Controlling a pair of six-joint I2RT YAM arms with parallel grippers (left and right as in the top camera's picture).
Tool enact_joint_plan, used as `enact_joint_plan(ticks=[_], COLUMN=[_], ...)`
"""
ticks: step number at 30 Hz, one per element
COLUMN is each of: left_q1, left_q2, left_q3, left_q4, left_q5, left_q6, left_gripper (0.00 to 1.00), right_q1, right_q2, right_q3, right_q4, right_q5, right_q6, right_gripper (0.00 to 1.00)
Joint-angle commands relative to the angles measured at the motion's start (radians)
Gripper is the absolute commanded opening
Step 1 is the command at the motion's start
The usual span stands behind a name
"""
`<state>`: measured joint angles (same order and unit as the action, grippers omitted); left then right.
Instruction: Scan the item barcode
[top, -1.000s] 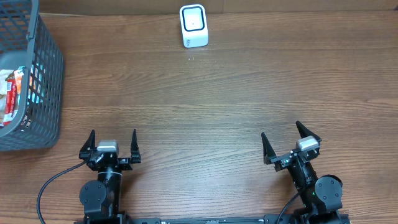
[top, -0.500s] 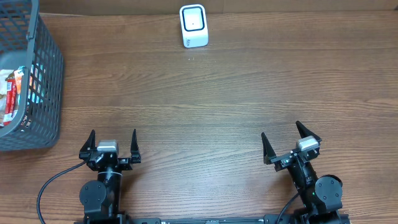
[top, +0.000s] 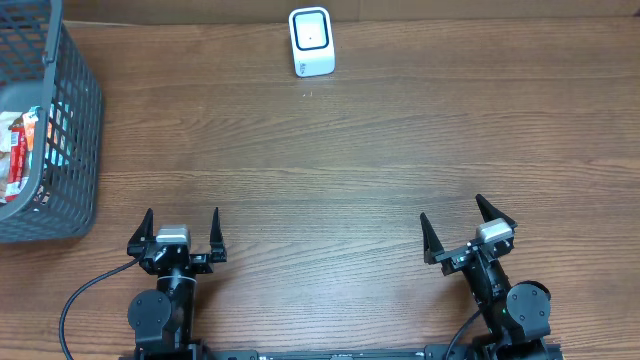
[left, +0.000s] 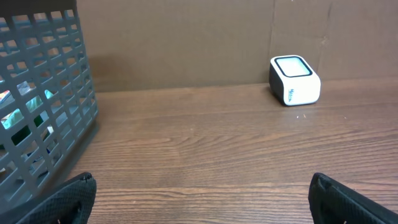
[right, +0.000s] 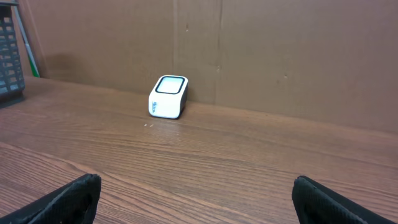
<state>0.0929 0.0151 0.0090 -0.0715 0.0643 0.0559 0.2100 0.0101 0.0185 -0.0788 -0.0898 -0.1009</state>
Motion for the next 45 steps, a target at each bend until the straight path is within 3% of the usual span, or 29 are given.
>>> enact_joint_plan(ticks=[1,9,14,19,29,45], left_q1=[-0.002,-0.002,-0.002,-0.002,-0.002,-0.002], left_q2=[-0.011,-0.011,-0.01,-0.008,0.051,0.259], left_q3=[-0.004,-0.004,-0.004,-0.002,0.021,0.348], left_q4=[-0.002,-0.002,-0.002,0.0,-0.027,-0.27], left_q5=[0.007,0.008,0.013,0.077,0.226,0.244], left_q6=[0.008,0.006,-0.116,-0.192,-0.191,-0.19], left_gripper=[1.0,1.0,1.0,1.0,1.0,1.0], right_q1=[0.003,0.003,0.003,0.003,0.003,0.003], right_q2=[-0.006,-0.006,-0.006,-0.006,-0.006,-0.006], right_q3=[-0.01,-0.01,-0.01,-0.01,-0.01,-0.01], right_q4=[0.003,0.003,0.003,0.003,0.003,0.003], right_q5=[-0.004,-0.004,-0.004,-0.004,-0.004,-0.004], right_q6=[0.003,0.003,0.003,0.003,0.003,0.003], right_gripper=[1.0,1.0,1.0,1.0,1.0,1.0])
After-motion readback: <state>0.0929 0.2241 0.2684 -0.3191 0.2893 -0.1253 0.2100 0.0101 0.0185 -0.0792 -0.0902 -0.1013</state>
